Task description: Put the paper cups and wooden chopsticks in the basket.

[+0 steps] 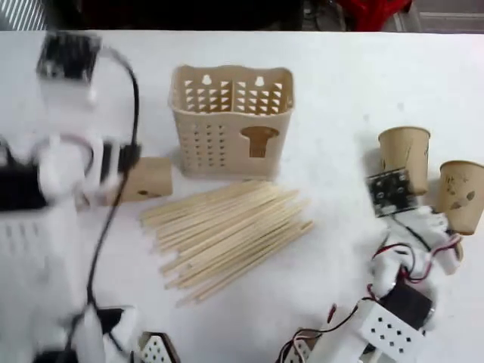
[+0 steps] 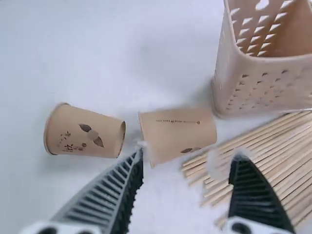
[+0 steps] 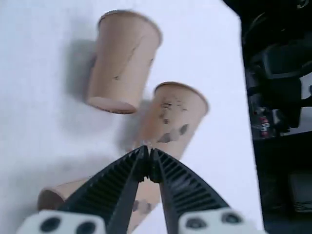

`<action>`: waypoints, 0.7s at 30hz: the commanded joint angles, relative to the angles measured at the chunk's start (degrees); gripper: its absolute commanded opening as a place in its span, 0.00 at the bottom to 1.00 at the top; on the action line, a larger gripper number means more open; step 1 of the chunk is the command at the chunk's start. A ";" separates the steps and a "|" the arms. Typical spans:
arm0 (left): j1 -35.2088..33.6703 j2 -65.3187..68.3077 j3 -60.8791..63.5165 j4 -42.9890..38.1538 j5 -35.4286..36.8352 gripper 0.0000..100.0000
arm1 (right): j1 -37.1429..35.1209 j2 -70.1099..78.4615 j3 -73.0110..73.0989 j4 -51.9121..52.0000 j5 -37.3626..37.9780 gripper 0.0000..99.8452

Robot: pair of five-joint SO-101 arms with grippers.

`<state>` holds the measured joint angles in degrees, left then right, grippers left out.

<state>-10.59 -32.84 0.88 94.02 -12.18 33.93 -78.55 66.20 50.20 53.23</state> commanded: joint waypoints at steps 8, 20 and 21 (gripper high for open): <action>-0.13 -15.96 44.22 -23.91 -0.35 0.26 | 4.62 11.12 -9.41 16.22 17.05 0.15; 0.48 -11.03 45.45 -26.99 -0.26 0.26 | 9.01 -21.14 1.76 40.92 33.49 0.19; 0.48 -11.03 45.45 -26.99 -0.18 0.26 | 9.80 -23.16 4.48 39.87 33.49 0.19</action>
<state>-10.68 -44.00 46.68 67.91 -12.18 42.37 -96.04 65.76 90.55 85.41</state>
